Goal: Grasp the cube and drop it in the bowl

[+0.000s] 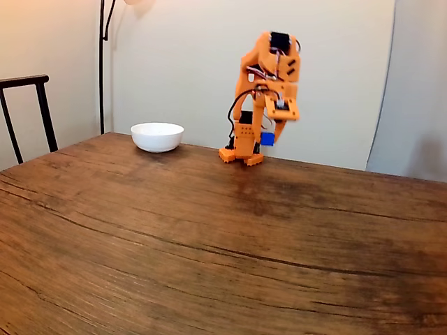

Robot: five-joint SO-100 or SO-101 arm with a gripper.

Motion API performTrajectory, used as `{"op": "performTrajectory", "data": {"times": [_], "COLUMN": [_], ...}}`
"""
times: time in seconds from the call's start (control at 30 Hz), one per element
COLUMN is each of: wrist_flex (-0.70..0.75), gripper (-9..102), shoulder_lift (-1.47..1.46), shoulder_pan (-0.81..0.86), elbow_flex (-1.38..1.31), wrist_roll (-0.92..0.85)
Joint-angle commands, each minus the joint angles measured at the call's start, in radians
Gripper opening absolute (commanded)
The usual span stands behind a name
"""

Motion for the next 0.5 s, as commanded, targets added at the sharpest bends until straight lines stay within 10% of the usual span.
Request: {"op": "performTrajectory", "data": {"times": [0.0,0.47], "wrist_flex": [0.052,0.054], "gripper": [9,9], "shoulder_lift": [0.020,0.023], "shoulder_pan": [0.080,0.449], "elbow_flex": [-0.104,-0.334], "wrist_roll": [0.109,0.397]}}
